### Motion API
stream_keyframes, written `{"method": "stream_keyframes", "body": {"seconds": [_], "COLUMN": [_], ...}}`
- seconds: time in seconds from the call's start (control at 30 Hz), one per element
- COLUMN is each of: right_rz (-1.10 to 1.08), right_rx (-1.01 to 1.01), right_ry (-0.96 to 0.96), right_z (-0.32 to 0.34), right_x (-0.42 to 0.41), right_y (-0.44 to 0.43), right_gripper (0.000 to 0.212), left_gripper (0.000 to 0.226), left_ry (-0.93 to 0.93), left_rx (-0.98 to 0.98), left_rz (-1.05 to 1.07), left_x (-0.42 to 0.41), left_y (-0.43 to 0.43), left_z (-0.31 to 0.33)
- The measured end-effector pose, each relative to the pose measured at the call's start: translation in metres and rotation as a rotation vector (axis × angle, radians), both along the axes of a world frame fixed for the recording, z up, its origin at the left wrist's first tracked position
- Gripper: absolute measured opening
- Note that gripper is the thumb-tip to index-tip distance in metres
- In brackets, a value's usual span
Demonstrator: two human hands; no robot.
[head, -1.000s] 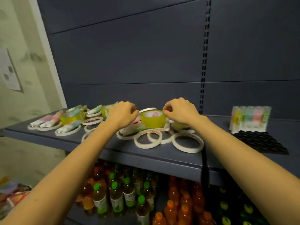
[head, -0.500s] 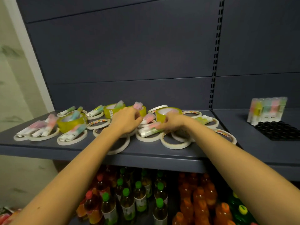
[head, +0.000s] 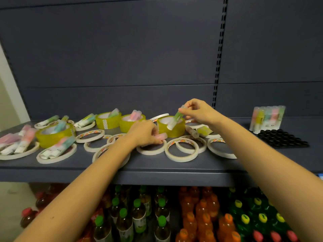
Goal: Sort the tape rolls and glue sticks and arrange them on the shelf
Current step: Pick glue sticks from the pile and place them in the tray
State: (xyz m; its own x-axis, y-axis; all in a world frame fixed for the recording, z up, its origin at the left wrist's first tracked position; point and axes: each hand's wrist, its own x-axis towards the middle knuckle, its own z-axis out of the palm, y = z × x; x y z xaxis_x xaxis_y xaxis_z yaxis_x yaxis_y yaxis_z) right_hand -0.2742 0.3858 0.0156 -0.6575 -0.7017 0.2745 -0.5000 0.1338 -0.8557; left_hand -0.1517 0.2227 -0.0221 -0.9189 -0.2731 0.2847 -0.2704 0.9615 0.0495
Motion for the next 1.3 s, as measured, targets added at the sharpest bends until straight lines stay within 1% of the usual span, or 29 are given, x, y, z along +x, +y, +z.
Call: {"method": "stream_keyframes", "body": {"seconds": [0.07, 0.13, 0.27, 0.37, 0.43, 0.57, 0.63, 0.73, 0.8, 0.87, 1.03, 1.3], "right_rz": [-0.013, -0.018, -0.049, -0.075, -0.101, -0.158, -0.168, -0.184, -0.186, -0.198, -0.215, -0.17], "right_rx": [-0.022, -0.038, -0.091, -0.118, -0.146, -0.175, -0.179, -0.18, -0.167, -0.136, -0.103, -0.057], "right_ry": [0.011, 0.028, 0.052, 0.084, 0.095, 0.118, 0.123, 0.12, 0.123, 0.151, 0.267, 0.421], "right_z": [0.0, 0.001, 0.004, 0.005, 0.006, 0.011, 0.013, 0.015, 0.017, 0.019, 0.014, -0.003], "right_x": [-0.004, -0.008, -0.018, -0.026, -0.033, -0.052, -0.064, -0.085, -0.1, -0.116, -0.153, -0.187], "right_y": [0.006, 0.014, 0.036, 0.056, 0.071, 0.107, 0.127, 0.159, 0.18, 0.201, 0.237, 0.252], "right_gripper": [0.018, 0.014, 0.01, 0.013, 0.012, 0.013, 0.012, 0.011, 0.009, 0.008, 0.015, 0.019], "left_gripper": [0.041, 0.039, 0.041, 0.028, 0.019, 0.022, 0.022, 0.017, 0.014, 0.015, 0.019, 0.016], "left_ry": [0.013, 0.082, 0.335, 0.449, 0.451, 0.452, 0.422, 0.391, 0.395, 0.403, 0.425, 0.432], "left_rx": [-0.031, -0.033, 0.085, 0.178, 0.231, 0.317, 0.372, 0.429, 0.458, 0.477, 0.433, 0.282], "left_rz": [-0.003, 0.0, 0.03, 0.011, -0.036, -0.099, -0.151, -0.213, -0.243, -0.265, -0.255, -0.088], "left_x": [-0.002, -0.002, -0.003, -0.012, -0.023, -0.05, -0.065, -0.089, -0.107, -0.125, -0.164, -0.198], "left_y": [0.002, 0.005, 0.013, 0.026, 0.041, 0.084, 0.107, 0.142, 0.166, 0.191, 0.237, 0.275], "left_z": [-0.002, -0.002, 0.012, 0.028, 0.036, 0.043, 0.046, 0.049, 0.05, 0.05, 0.046, 0.032]}}
